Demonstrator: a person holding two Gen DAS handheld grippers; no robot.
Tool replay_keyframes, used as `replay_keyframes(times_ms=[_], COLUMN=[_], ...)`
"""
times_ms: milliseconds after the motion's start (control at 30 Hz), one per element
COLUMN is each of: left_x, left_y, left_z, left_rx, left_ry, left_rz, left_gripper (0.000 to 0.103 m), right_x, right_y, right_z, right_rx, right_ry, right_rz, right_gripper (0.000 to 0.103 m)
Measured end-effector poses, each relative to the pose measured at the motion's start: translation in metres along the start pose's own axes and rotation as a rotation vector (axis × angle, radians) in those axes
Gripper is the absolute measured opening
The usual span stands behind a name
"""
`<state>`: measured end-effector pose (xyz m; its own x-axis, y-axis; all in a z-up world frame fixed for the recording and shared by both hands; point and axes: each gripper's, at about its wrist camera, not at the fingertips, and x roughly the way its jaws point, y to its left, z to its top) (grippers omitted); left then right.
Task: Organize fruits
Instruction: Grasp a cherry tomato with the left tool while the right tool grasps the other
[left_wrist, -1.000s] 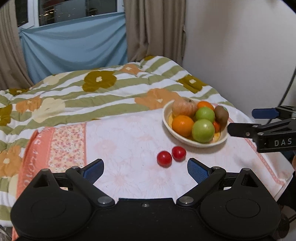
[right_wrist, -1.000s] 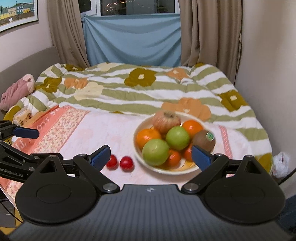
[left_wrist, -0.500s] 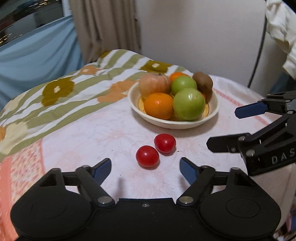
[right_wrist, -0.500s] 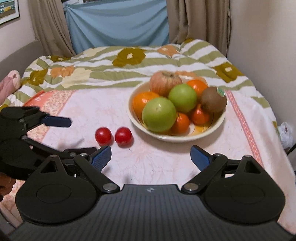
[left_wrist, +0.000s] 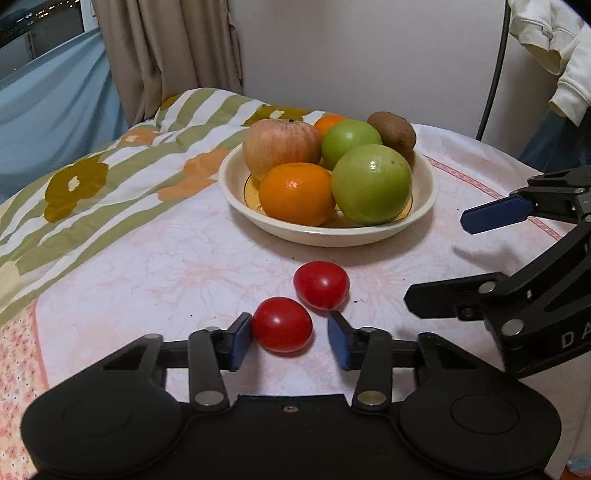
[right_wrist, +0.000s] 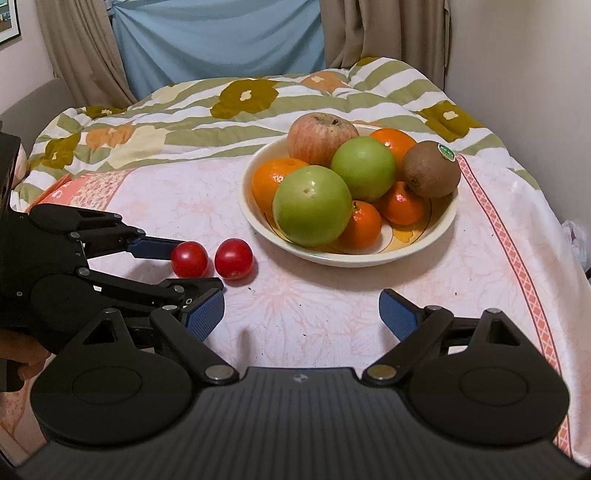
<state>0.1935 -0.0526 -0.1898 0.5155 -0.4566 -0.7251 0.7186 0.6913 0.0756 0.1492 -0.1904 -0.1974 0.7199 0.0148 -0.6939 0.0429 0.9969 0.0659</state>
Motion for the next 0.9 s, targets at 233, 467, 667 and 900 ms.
replay_keyframes(times_ms=[233, 467, 667, 900], left_x=[-0.007, -0.016, -0.024, -0.032], left_y=[0.0, 0.011, 0.018, 0.025], left_z=[-0.001, -0.01, -0.018, -0.025], left_rx=[0.017, -0.024, -0.053, -0.076], left_ry=[0.02, 0.043, 0.06, 0.065], left_rz=[0.032, 0.069, 0.096, 0.118], left_gripper=[0.038, 0.038, 0.038, 0.037], right_x=[0.005, 0.014, 0.024, 0.046], right_y=[0.006, 0.015, 0.025, 0.042], right_z=[0.003, 0.005, 0.01, 0.017], right_rx=[-0.012, -0.036, -0.063, -0.11], right_ry=[0.015, 0.027, 0.036, 0.057], right_rz=[0.014, 0.042, 0.066, 0.092], right_gripper=[0.097, 0.086, 0.081, 0.07])
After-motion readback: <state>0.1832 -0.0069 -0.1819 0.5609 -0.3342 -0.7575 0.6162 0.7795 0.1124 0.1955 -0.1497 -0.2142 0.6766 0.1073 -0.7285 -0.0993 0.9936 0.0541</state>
